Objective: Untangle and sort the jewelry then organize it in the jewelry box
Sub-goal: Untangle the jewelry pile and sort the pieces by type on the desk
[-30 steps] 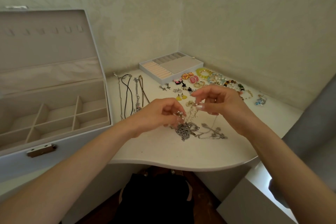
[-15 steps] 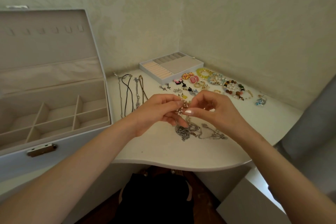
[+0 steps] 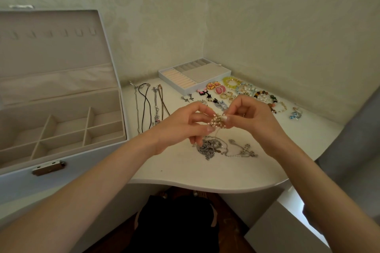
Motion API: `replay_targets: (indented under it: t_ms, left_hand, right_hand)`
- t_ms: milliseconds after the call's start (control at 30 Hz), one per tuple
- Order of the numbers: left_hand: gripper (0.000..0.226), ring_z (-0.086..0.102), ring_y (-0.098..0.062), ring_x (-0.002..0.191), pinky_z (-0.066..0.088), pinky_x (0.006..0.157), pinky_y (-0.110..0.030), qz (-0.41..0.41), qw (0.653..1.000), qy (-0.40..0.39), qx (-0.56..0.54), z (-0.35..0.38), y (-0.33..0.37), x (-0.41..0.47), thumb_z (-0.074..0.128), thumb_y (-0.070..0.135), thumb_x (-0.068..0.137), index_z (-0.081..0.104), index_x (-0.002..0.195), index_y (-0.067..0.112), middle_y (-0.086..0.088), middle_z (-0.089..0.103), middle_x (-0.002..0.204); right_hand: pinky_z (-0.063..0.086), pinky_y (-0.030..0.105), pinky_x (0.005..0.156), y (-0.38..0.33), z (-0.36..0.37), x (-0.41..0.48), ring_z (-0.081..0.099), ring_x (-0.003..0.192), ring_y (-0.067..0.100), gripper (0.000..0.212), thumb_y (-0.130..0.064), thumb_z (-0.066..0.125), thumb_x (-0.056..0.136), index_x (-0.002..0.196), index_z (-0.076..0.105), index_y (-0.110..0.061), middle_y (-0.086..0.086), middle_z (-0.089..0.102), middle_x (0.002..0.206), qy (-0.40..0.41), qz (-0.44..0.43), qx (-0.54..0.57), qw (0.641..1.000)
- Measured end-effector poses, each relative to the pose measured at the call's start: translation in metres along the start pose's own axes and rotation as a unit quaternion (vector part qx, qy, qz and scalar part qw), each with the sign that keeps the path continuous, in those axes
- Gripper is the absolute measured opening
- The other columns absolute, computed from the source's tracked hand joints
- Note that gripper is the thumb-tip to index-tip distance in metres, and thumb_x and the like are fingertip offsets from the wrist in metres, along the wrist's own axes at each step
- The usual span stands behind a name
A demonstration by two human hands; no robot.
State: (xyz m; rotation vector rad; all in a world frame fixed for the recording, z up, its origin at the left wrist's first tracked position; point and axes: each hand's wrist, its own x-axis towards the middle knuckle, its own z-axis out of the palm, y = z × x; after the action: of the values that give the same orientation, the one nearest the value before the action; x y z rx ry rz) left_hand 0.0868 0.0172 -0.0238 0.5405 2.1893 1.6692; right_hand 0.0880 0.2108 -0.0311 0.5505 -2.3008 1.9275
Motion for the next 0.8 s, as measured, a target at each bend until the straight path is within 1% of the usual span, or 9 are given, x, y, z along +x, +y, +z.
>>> replay_targets:
  t_ms: [100,200,267,367,500,600,667,733,800]
  left_hand:
    - [0.037,0.056,-0.01,0.053,0.046,0.055,-0.021,0.009,1.0,-0.012,-0.001,0.0,-0.001,-0.001,0.062,0.001,0.086,0.051,0.117,0.018,0.006,0.061,0.121]
    - [0.038,0.063,-0.014,0.06,0.046,0.052,-0.021,0.032,0.999,-0.018,0.007,0.0,-0.003,-0.002,0.06,-0.002,0.087,0.051,0.116,0.02,0.009,0.06,0.124]
    - [0.035,0.068,-0.016,0.065,0.046,0.05,-0.021,0.043,0.998,-0.009,0.032,0.001,-0.004,-0.001,0.06,-0.002,0.087,0.054,0.113,0.019,0.008,0.063,0.121]
    - [0.03,0.07,-0.015,0.072,0.051,0.055,-0.025,0.052,0.996,0.007,0.079,0.004,-0.006,0.001,0.063,0.001,0.086,0.055,0.11,0.017,0.008,0.063,0.114]
    - [0.025,0.06,-0.011,0.055,0.043,0.048,-0.019,0.046,0.994,0.031,0.092,0.009,-0.006,0.005,0.069,0.011,0.083,0.052,0.1,0.016,0.002,0.068,0.107]
    - [0.017,0.062,-0.026,0.062,0.045,0.047,-0.023,0.05,0.989,0.066,0.121,0.01,-0.007,0.009,0.069,0.018,0.083,0.058,0.096,0.014,0.001,0.071,0.095]
    - [0.011,0.06,-0.018,0.056,0.046,0.051,-0.023,0.062,0.985,0.063,0.15,0.01,-0.006,0.009,0.065,0.022,0.087,0.065,0.097,0.016,0.004,0.071,0.092]
    - [0.009,0.057,-0.006,0.053,0.041,0.052,-0.015,0.074,0.984,0.053,0.155,0.011,-0.005,0.009,0.058,0.021,0.091,0.067,0.093,0.023,0.012,0.069,0.085]
    - [0.014,0.055,0.0,0.055,0.038,0.054,-0.01,0.082,0.984,0.062,0.143,0.011,-0.005,0.008,0.055,0.014,0.093,0.065,0.093,0.025,0.016,0.063,0.077]
  right_hand:
    - [0.05,0.021,0.066,0.0,0.001,0.0,0.062,0.062,0.012,0.015,0.004,0.069,0.078,0.076,0.057,-0.005,0.001,0.066,0.062,0.001,0.006,0.01,1.0]
    - [0.049,0.035,0.077,0.001,0.001,-0.001,0.063,0.066,0.017,0.014,0.0,0.07,0.079,0.079,0.061,-0.01,0.004,0.067,0.064,-0.009,0.006,0.001,1.0]
    - [0.049,0.039,0.081,0.002,0.001,-0.001,0.064,0.068,0.017,0.012,-0.002,0.07,0.079,0.081,0.064,-0.012,0.004,0.068,0.065,-0.012,0.005,-0.001,1.0]
    - [0.048,0.029,0.075,0.003,0.001,-0.001,0.064,0.069,0.014,0.01,-0.004,0.069,0.081,0.085,0.065,-0.011,0.002,0.068,0.067,-0.012,0.001,0.003,1.0]
    - [0.045,0.015,0.062,0.0,0.002,-0.001,0.062,0.064,0.011,0.013,0.003,0.066,0.081,0.087,0.065,-0.008,0.001,0.067,0.068,-0.023,-0.01,0.016,1.0]
    - [0.04,0.015,0.052,-0.003,0.004,-0.001,0.056,0.054,0.01,0.013,0.003,0.065,0.082,0.086,0.065,-0.01,-0.005,0.064,0.065,-0.027,-0.017,0.014,0.999]
    - [0.04,0.015,0.052,-0.003,0.003,-0.001,0.054,0.053,0.008,0.011,0.001,0.065,0.082,0.085,0.065,-0.009,-0.005,0.061,0.063,-0.021,-0.021,0.018,0.999]
    - [0.043,0.015,0.058,-0.002,0.002,0.0,0.055,0.058,0.007,0.009,-0.005,0.069,0.079,0.086,0.066,-0.01,-0.004,0.058,0.061,-0.02,-0.023,0.01,0.999]
    - [0.042,0.017,0.061,0.0,0.0,0.0,0.05,0.06,0.011,0.013,-0.014,0.073,0.073,0.085,0.067,-0.014,-0.002,0.052,0.061,-0.026,-0.016,-0.005,1.0]
